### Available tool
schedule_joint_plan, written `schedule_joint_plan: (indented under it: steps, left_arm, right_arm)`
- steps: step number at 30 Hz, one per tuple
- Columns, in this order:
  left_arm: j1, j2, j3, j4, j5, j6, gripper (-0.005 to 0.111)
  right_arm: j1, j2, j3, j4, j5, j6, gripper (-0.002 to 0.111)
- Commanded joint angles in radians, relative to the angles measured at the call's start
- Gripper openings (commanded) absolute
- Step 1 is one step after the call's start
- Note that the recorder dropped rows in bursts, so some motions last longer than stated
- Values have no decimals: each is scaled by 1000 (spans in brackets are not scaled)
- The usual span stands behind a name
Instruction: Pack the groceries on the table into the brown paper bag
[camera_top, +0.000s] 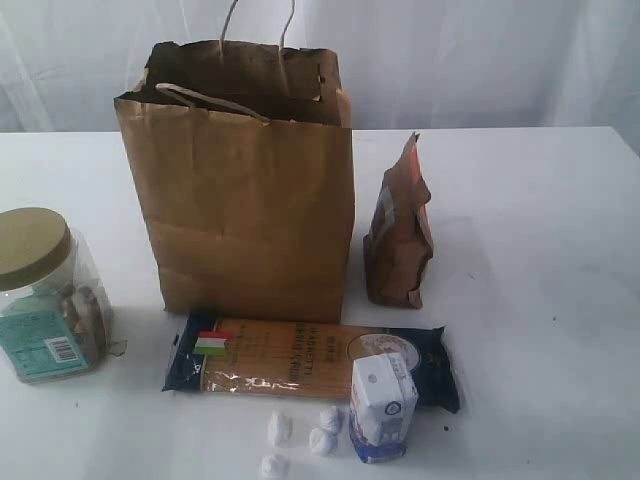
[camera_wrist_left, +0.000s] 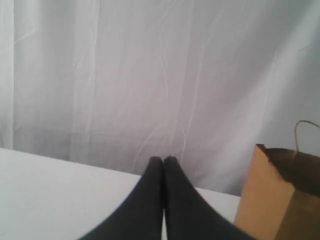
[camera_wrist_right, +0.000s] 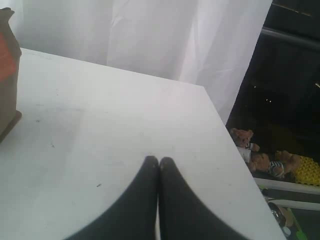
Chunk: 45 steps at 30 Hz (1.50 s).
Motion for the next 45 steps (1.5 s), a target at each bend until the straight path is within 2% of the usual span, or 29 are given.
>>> schedule_joint_plan:
  steps: [1,4,6,10,12,17,21,23,26,31,32,35,36,38,39,40,45]
  left_arm:
    - [-7,248,-241,-14,419,-83,0]
    - [-7,399,-313,-11,638,-30,0]
    - [-7,460,-306,-31,643,-9,0]
    - [-31,455,-212,-42,507,13,0]
    - [-61,416,-135,-45,373,8,0]
    - [-110,294,132,-63,-68,-7,0]
    - [-139,223,246,-7,-100,-128,0]
    - [-158,213,292,104,-97,-258,0]
    - [-165,222,323,125,-96,-280,0]
    - [-165,259,337,138,-97,-288,0]
    - [-165,275,332,173,-99,-317,0]
    - [-165,395,332,424,-179,-551,0]
    - [-165,428,332,446,-185,-570,0]
    - [-165,525,332,434,-264,-558,0]
    - [-165,595,317,380,-374,-497,0]
    - [-165,658,272,364,-399,-454,0]
    - [-165,845,118,425,-321,-386,0]
  right_arm:
    - [-5,-4,5,-1,-4,5,0]
    - [-5,-4,5,-1,-4,5,0]
    - [-5,-4,5,-1,-4,5,0]
    - [-5,-4,5,-1,-4,5,0]
    - [-5,-4,5,-1,-4,5,0]
    - [-5,-4,5,-1,-4,5,0]
    - [-5,-4,5,-1,-4,5,0]
    - [-5,-4,5,-1,-4,5,0]
    - [-5,-4,5,-1,-4,5,0]
    - [-5,-4,5,-1,-4,5,0]
    - [-5,-4,5,-1,-4,5,0]
    - [-5,-4,5,-1,-4,5,0]
    - [-5,-4,5,-1,-4,5,0]
    - [-5,-4,5,-1,-4,5,0]
    - [-5,-4,5,-1,-4,5,0]
    - [-5,-4,5,-1,-4,5,0]
    - [-5,-4,5,-1,-1,5,0]
